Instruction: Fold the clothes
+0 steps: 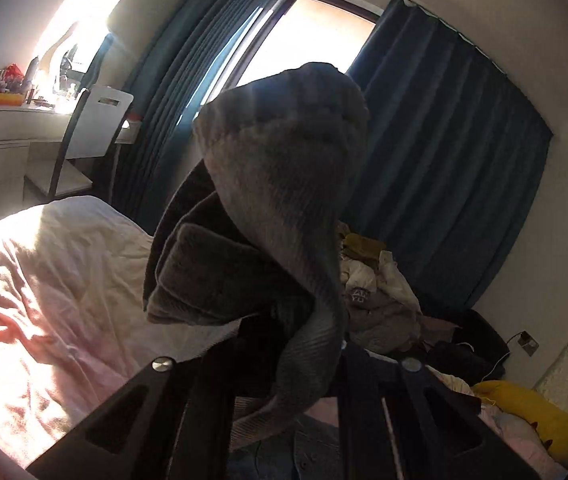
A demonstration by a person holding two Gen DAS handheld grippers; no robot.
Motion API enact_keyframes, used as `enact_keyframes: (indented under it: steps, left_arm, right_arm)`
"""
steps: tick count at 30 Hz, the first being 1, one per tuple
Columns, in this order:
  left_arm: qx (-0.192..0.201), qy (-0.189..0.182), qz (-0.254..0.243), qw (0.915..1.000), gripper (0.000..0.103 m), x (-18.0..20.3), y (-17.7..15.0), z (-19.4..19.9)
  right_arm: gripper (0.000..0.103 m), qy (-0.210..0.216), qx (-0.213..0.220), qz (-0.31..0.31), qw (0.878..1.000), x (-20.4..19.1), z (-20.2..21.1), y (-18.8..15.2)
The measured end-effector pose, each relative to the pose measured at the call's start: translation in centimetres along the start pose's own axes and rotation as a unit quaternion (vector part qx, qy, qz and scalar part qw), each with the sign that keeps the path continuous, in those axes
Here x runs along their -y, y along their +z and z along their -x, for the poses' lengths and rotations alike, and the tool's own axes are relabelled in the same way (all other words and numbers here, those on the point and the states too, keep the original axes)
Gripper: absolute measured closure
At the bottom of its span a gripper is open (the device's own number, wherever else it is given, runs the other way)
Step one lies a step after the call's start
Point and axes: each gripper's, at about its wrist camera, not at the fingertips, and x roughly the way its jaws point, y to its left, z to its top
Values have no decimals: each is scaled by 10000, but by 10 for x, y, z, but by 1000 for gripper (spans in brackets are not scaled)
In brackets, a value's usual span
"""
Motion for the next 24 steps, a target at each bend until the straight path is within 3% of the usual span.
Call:
enact_keyframes:
  steps: [3, 5, 9, 12, 15, 16, 18, 24]
  left_arm:
    - [-430, -230, -702, 9963, 94, 45, -43, -13]
    - [-774, -288, -1209, 9892, 94, 70, -76, -27]
    - [-1256, -202, -2416, 9620, 94, 99, -148, -46]
    - [-1467, -109, -2903, 9455, 94, 100, -185, -50]
    - [-1414, 48, -3321, 9326, 93, 99, -199, -51]
    - [-1472, 34, -3310, 9321, 86, 97, -201, -51]
    - [-1535, 43, -3328, 9304, 85, 96, -202, -48]
    - [-1769, 55, -3671, 9132, 76, 104, -199, -22]
  right_arm:
    - [26, 96, 51, -521, 9986, 22, 9, 7]
    - [26, 276, 56, -992, 9947, 39, 13, 11]
    - [26, 465, 185, -1489, 9876, 64, 21, 20]
    - [26, 588, 223, -1598, 9851, 74, 21, 25]
    - [26, 822, 194, -1671, 9823, 77, 18, 28]
    - [26, 899, 185, -1629, 9824, 76, 16, 29]
    - [26, 1060, 180, -1496, 9829, 71, 14, 32]
    - [26, 1697, 218, -1140, 9786, 54, 13, 42]
